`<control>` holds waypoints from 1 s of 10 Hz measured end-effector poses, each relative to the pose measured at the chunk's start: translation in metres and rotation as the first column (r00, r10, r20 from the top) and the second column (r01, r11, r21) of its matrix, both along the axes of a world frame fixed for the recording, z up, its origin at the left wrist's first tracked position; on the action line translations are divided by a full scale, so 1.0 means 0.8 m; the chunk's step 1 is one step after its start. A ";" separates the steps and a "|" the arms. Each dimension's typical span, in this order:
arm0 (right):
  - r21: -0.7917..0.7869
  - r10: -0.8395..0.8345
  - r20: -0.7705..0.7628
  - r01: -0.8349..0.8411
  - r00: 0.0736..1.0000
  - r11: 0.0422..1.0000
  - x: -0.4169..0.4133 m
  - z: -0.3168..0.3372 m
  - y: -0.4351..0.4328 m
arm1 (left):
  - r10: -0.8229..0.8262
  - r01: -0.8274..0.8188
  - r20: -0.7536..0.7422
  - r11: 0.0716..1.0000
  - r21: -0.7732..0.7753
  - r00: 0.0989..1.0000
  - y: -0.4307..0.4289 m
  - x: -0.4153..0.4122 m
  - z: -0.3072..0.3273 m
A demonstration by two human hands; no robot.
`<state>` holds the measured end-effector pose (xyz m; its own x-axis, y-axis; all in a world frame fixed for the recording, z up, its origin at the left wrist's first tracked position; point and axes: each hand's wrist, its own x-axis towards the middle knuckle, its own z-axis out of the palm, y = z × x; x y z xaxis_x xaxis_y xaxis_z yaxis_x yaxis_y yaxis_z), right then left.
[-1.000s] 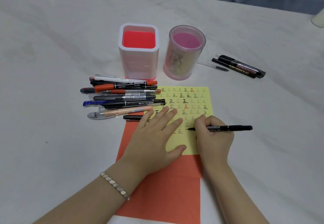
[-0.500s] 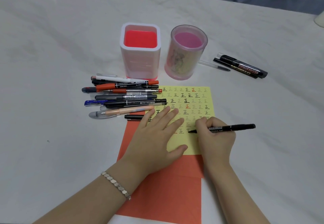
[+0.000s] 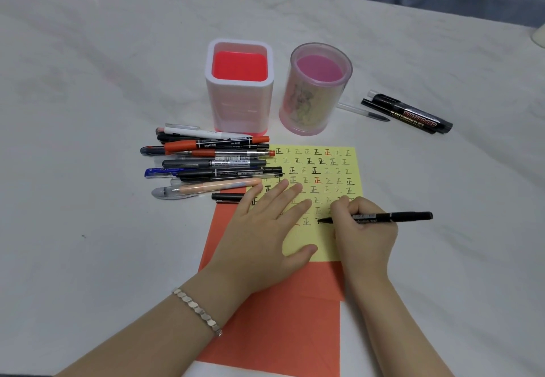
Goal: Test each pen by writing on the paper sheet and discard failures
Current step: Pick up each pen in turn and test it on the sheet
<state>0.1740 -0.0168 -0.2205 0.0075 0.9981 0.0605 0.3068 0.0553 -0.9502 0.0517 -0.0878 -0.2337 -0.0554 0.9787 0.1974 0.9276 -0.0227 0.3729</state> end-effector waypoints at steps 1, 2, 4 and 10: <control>-0.016 0.011 0.005 -0.011 1.000 1.000 -0.001 0.002 -0.001 | 0.003 -0.003 0.008 1.000 0.001 1.000 0.000 0.000 0.000; -0.018 0.019 0.006 -0.019 1.000 1.000 -0.002 0.004 -0.002 | 0.004 -0.004 0.003 1.000 0.001 1.000 0.000 0.000 0.000; -0.028 0.023 -0.008 -0.023 1.000 0.999 -0.001 0.005 -0.003 | 0.001 -0.001 0.006 1.000 0.007 1.000 0.000 -0.001 -0.001; -0.106 -0.071 -0.141 0.057 0.987 0.993 0.003 0.019 0.000 | -0.037 0.037 0.029 0.999 0.005 0.999 -0.003 -0.002 0.003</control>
<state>0.1767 -0.0169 -0.2051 0.0728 0.9962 -0.0477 0.1657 -0.0592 -0.9844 0.0504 -0.0898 -0.2314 -0.0251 0.9793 0.2010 0.9148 -0.0585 0.3996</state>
